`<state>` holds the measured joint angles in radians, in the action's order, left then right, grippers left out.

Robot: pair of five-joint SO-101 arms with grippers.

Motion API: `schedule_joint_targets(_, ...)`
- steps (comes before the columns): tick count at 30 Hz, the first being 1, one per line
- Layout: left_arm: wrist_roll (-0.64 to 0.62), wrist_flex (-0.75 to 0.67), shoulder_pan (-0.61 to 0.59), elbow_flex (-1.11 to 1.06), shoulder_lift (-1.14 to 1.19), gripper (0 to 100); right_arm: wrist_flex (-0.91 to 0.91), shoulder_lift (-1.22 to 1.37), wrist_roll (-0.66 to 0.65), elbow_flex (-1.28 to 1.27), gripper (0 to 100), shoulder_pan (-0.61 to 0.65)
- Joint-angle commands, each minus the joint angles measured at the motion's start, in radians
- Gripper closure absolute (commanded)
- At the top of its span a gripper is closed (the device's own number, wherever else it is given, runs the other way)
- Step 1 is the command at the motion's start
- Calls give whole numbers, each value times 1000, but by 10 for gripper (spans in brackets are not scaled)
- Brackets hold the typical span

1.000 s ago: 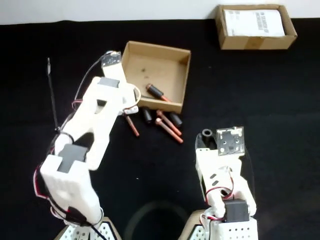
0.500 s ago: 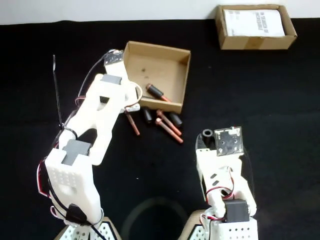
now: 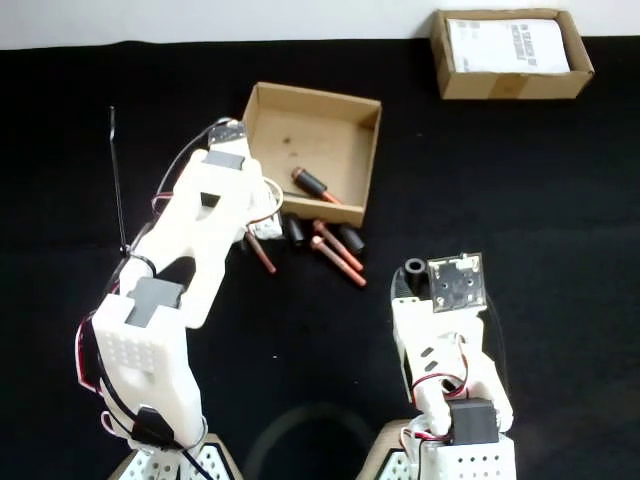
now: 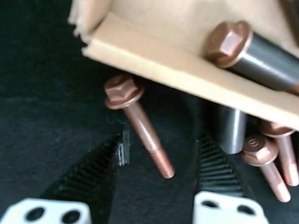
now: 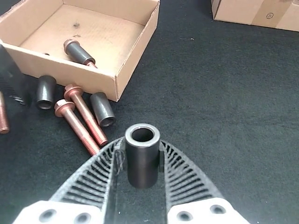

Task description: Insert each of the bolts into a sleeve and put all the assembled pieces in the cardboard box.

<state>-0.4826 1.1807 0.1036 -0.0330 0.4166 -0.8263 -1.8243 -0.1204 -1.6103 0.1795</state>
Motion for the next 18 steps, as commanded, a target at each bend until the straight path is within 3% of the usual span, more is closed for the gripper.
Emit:
schedule_joint_targets(1, -6, 6, 8, 16, -7, 803, 22, -7, -8, 4, 992, -12)
schedule_joint_targets(4, -8, -8, 8, 16, -7, 883, 22, -7, -8, 4, 992, -12)
schedule_joint_targets(6, -8, -35, 8, 16, -7, 990, 22, -7, -8, 4, 992, -12)
schedule_joint_targets(15, -8, -43, 8, 91, -19, 992, 22, -7, -6, -68, 992, -12)
schedule_joint_targets(18, -6, 21, 13, 166, -58, 992, 25, -7, 25, -71, 992, -8)
